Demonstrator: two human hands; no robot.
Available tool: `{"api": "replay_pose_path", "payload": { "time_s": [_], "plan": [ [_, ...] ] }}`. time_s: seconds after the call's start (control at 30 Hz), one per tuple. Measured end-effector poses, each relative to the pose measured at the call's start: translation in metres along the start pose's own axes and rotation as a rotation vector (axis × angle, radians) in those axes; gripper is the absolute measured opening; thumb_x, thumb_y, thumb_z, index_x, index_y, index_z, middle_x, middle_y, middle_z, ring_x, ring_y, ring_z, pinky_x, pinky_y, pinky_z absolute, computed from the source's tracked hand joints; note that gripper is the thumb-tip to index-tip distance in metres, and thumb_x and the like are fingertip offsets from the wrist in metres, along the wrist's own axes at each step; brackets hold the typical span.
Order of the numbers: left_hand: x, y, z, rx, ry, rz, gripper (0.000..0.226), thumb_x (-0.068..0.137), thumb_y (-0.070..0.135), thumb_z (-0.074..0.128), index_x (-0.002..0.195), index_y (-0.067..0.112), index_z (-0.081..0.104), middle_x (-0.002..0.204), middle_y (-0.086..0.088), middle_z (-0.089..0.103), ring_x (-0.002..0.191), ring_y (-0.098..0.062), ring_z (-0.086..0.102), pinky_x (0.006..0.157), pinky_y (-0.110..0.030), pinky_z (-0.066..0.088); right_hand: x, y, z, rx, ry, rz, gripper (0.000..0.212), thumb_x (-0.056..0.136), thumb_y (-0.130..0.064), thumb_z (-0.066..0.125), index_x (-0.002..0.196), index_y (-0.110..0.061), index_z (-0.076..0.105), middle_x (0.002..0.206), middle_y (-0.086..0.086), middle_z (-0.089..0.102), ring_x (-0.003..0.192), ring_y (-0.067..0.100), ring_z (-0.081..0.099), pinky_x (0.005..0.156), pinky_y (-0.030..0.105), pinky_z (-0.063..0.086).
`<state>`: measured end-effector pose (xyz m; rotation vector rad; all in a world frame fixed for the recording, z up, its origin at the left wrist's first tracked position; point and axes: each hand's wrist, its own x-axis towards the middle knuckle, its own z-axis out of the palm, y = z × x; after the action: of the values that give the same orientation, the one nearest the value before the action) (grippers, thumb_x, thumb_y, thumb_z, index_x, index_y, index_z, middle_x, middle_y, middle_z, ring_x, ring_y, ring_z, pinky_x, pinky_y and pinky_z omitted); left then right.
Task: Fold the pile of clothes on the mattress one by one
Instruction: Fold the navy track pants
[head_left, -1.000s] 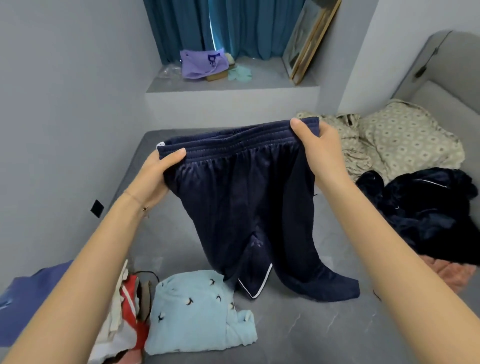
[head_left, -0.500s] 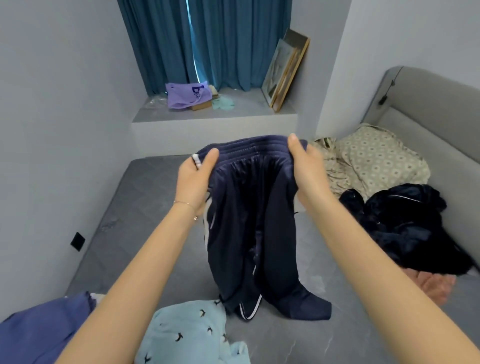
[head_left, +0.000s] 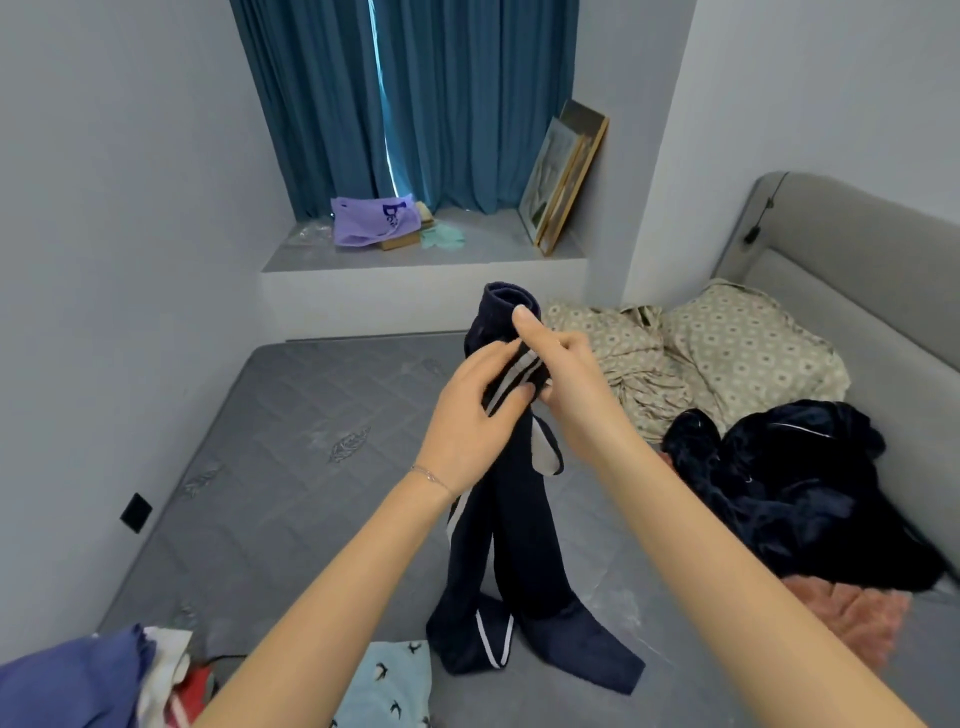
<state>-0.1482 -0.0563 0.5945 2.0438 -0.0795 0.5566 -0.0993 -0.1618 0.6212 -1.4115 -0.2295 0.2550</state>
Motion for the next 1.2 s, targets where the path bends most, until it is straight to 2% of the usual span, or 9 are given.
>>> {"api": "replay_pose_path", "payload": {
  "time_s": [0.07, 0.17, 0.27, 0.37, 0.47, 0.57, 0.73, 0.93, 1.2],
  "plan": [
    [-0.002, 0.001, 0.003, 0.051, -0.082, -0.004, 0.043, 0.099, 0.021, 0.050, 0.141, 0.025, 0.044, 0.146, 0.014, 0.041, 0.138, -0.001, 0.030, 0.120, -0.045, 0.001, 0.003, 0.002, -0.009, -0.088, 0.040, 0.013, 0.046, 0.077, -0.053, 0.072, 0.094, -0.019, 0.047, 0.095, -0.002, 0.057, 0.081, 0.005, 0.062, 0.066, 0.020, 0.045],
    [-0.002, 0.001, -0.002, -0.077, -0.237, 0.016, 0.041, 0.101, 0.019, 0.046, 0.140, 0.029, 0.042, 0.143, 0.020, 0.040, 0.136, 0.003, 0.032, 0.119, -0.029, 0.018, 0.006, -0.001, -0.022, -0.168, 0.125, -0.070, 0.027, 0.088, -0.039, 0.067, 0.092, -0.017, 0.052, 0.088, -0.001, 0.060, 0.078, 0.009, 0.061, 0.068, 0.025, 0.046],
    [0.005, 0.001, -0.011, -0.345, 0.013, -0.068, 0.021, 0.099, 0.013, 0.048, 0.111, 0.011, 0.065, 0.105, -0.004, 0.072, 0.097, -0.016, 0.069, 0.092, -0.028, 0.052, 0.012, -0.010, -0.036, -0.167, 0.158, -0.107, 0.016, 0.093, -0.028, 0.061, 0.090, -0.014, 0.055, 0.090, 0.006, 0.062, 0.083, 0.019, 0.062, 0.079, 0.039, 0.050],
    [0.023, -0.009, -0.015, -0.339, 0.292, -0.123, 0.015, 0.095, 0.022, 0.057, 0.106, 0.014, 0.059, 0.095, -0.002, 0.067, 0.082, -0.010, 0.066, 0.079, -0.022, 0.051, 0.014, -0.019, -0.043, -0.141, 0.082, -0.180, 0.012, 0.095, -0.021, 0.058, 0.086, -0.014, 0.057, 0.067, -0.012, 0.063, 0.057, 0.000, 0.059, 0.053, 0.017, 0.048],
    [0.043, -0.012, -0.016, -0.370, 0.043, -0.224, 0.052, 0.088, 0.051, 0.054, 0.133, 0.025, 0.047, 0.128, 0.009, 0.055, 0.111, 0.005, 0.053, 0.096, -0.017, 0.040, 0.010, -0.029, -0.044, -0.036, -0.023, -0.192, 0.014, 0.097, -0.016, 0.056, 0.083, -0.015, 0.058, 0.065, -0.009, 0.065, 0.057, 0.003, 0.061, 0.052, 0.016, 0.047],
    [0.055, -0.014, -0.015, -0.545, -0.254, -0.301, 0.042, 0.095, 0.051, 0.046, 0.123, 0.022, 0.061, 0.126, 0.004, 0.064, 0.119, -0.009, 0.057, 0.103, -0.030, 0.044, 0.007, -0.034, -0.050, 0.036, -0.088, -0.171, 0.015, 0.097, -0.016, 0.055, 0.083, -0.016, 0.060, 0.082, 0.008, 0.064, 0.077, 0.024, 0.060, 0.073, 0.036, 0.047],
    [0.063, -0.004, -0.024, -0.567, -0.130, -0.152, 0.014, 0.089, 0.028, 0.062, 0.091, 0.022, 0.074, 0.098, 0.000, 0.074, 0.091, -0.012, 0.068, 0.074, -0.021, 0.053, 0.008, -0.039, -0.069, -0.178, -0.092, -0.210, 0.003, 0.092, -0.016, 0.061, 0.089, -0.016, 0.062, 0.091, 0.002, 0.067, 0.086, 0.017, 0.062, 0.081, 0.030, 0.048],
    [0.063, 0.015, -0.036, -0.375, -0.214, -0.037, 0.007, 0.088, 0.024, 0.067, 0.093, 0.023, 0.073, 0.094, 0.001, 0.075, 0.091, -0.014, 0.070, 0.073, -0.020, 0.053, 0.008, -0.064, -0.042, -0.806, -0.177, -0.299, 0.043, 0.077, -0.068, 0.059, 0.103, -0.034, 0.065, 0.091, -0.022, 0.068, 0.081, -0.011, 0.061, 0.066, 0.006, 0.046],
    [0.026, -0.043, -0.060, -0.385, -0.355, -0.192, 0.022, 0.091, 0.039, 0.055, 0.110, 0.031, 0.063, 0.107, 0.016, 0.070, 0.102, -0.001, 0.064, 0.080, -0.013, 0.050, 0.010, -0.054, 0.010, -0.669, -0.098, -0.487, 0.041, 0.091, -0.033, 0.061, 0.072, 0.002, 0.056, 0.061, 0.007, 0.044, 0.057, 0.008, 0.039, 0.056, 0.028, 0.030]
  ]
}}
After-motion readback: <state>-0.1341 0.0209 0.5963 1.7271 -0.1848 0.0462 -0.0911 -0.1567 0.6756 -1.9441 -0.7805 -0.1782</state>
